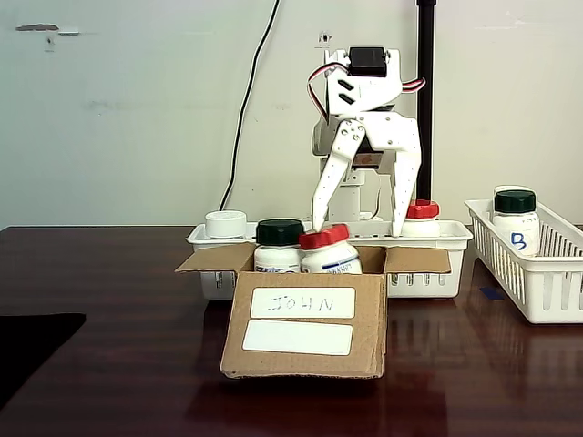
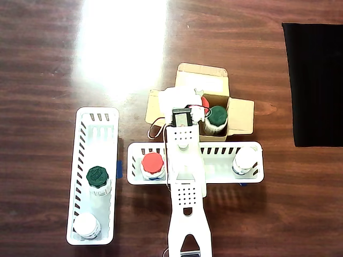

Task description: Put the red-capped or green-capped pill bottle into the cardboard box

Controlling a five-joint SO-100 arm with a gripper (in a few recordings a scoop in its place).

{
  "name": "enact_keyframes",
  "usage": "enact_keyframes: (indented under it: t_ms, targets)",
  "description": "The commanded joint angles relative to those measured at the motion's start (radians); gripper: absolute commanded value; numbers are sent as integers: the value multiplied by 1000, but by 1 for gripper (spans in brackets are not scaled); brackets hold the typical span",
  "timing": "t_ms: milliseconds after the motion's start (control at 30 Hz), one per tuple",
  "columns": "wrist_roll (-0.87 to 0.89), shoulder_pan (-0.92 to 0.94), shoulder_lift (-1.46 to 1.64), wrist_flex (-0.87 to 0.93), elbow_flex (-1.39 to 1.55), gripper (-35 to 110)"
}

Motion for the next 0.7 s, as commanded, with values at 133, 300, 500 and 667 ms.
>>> enact_keyframes:
  t_ms: [133, 300, 500, 667]
  targets:
    - [-44, -61, 354, 141, 14, 76]
    - [-57, -100, 657, 141, 324, 45]
    - [0, -97, 1039, 140, 778, -7]
    - [43, -103, 1373, 118, 1223, 4]
